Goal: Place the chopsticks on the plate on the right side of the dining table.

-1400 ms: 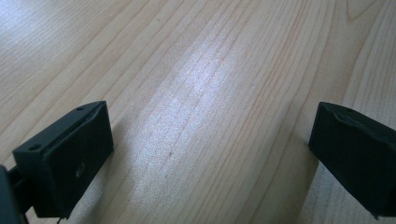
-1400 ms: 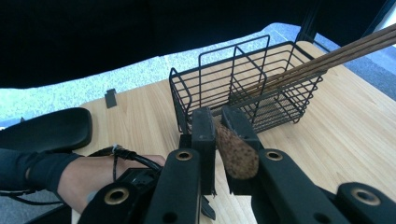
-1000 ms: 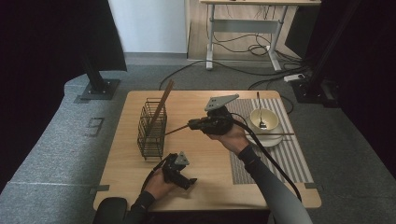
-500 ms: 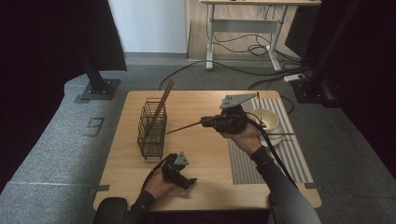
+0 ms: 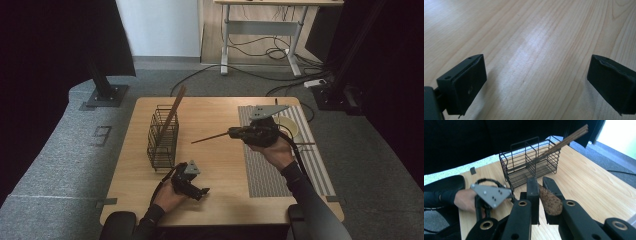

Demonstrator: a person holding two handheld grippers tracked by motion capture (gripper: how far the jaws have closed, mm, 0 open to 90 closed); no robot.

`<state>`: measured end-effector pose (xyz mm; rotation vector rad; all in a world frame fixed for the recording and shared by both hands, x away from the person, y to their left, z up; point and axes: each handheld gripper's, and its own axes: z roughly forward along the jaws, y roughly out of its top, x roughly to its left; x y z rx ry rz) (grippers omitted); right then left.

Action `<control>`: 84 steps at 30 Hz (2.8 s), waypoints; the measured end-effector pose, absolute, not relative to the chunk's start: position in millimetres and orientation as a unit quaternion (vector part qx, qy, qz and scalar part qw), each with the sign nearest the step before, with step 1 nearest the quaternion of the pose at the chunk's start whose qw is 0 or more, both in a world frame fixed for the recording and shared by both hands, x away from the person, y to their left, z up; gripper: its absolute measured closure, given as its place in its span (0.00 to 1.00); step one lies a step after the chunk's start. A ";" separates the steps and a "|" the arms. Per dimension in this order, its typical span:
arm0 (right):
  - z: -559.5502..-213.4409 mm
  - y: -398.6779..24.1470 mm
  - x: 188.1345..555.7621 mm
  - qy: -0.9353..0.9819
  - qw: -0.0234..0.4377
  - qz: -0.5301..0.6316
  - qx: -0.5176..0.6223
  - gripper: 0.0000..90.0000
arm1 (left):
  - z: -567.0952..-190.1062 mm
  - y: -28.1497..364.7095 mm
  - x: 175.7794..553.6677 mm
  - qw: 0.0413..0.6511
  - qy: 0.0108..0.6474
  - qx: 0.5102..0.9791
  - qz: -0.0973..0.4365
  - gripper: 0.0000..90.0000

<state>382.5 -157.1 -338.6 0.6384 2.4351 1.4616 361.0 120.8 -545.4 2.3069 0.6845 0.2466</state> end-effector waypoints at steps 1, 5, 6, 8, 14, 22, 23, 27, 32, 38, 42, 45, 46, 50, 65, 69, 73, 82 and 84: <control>-340.2 -158.6 382.1 0.832 0.116 0.496 0.219 0.93 | -544.3 122.4 361.5 0.356 0.266 0.891 0.097 0.02; -346.9 -163.7 380.0 0.832 0.112 0.494 0.224 0.93 | -539.8 127.9 363.1 0.367 0.274 0.883 0.100 0.02; -348.6 -164.6 379.3 0.833 0.111 0.493 0.224 0.93 | -538.9 128.8 363.2 0.370 0.276 0.882 0.100 0.02; -351.9 -165.8 377.4 0.835 0.111 0.490 0.224 0.93 | -537.0 130.4 363.6 0.375 0.275 0.879 0.101 0.01; -362.8 -167.9 371.6 0.838 0.102 0.487 0.223 0.93 | -530.4 134.8 364.0 0.389 0.277 0.873 0.103 0.01; -376.5 -167.1 365.1 0.843 0.087 0.483 0.220 0.92 | -522.8 137.4 362.1 0.403 0.271 0.867 0.113 0.11; -378.3 -166.6 364.2 0.844 0.085 0.483 0.219 0.93 | -522.0 137.3 361.7 0.404 0.269 0.867 0.115 0.14; -384.9 -163.9 360.2 0.847 0.077 0.480 0.215 0.93 | -520.3 136.4 360.5 0.406 0.263 0.867 0.123 0.17; -392.3 -161.5 356.0 0.849 0.067 0.480 0.210 0.92 | -518.6 135.2 358.9 0.411 0.257 0.865 0.130 0.24; -401.2 -156.8 352.1 0.852 0.055 0.478 0.205 0.92 | -517.2 134.1 356.8 0.419 0.246 0.864 0.128 0.39; -404.8 -154.4 350.1 0.853 0.050 0.478 0.202 0.92 | -517.7 133.5 355.8 0.420 0.239 0.866 0.127 0.47; -406.8 -152.6 348.8 0.854 0.046 0.477 0.200 0.92 | -518.1 132.4 355.0 0.420 0.233 0.868 0.123 0.53; -407.3 -152.0 348.4 0.855 0.046 0.477 0.199 0.92 | -518.2 132.1 354.8 0.421 0.229 0.870 0.121 0.57; -408.9 -149.6 347.0 0.857 0.042 0.474 0.196 0.92 | -517.8 131.0 353.0 0.425 0.217 0.871 0.119 0.67; -409.8 -152.3 355.5 0.853 0.044 0.475 0.212 0.86 | -516.9 130.1 346.6 0.428 0.150 0.882 0.126 0.90; -410.9 -152.9 360.7 0.851 0.054 0.473 0.221 0.83 | -517.4 126.6 343.5 0.425 0.127 0.888 0.125 0.94; -411.1 -152.3 362.9 0.851 0.073 0.467 0.226 0.74 | -517.2 125.3 343.4 0.427 0.126 0.888 0.112 0.95; -410.8 -146.4 365.4 0.849 0.132 0.447 0.250 0.38 | -519.2 123.7 345.0 0.420 0.138 0.892 0.090 0.95; -409.7 -142.1 365.2 0.850 0.151 0.438 0.252 0.34 | -519.6 123.1 345.1 0.419 0.140 0.893 0.087 0.95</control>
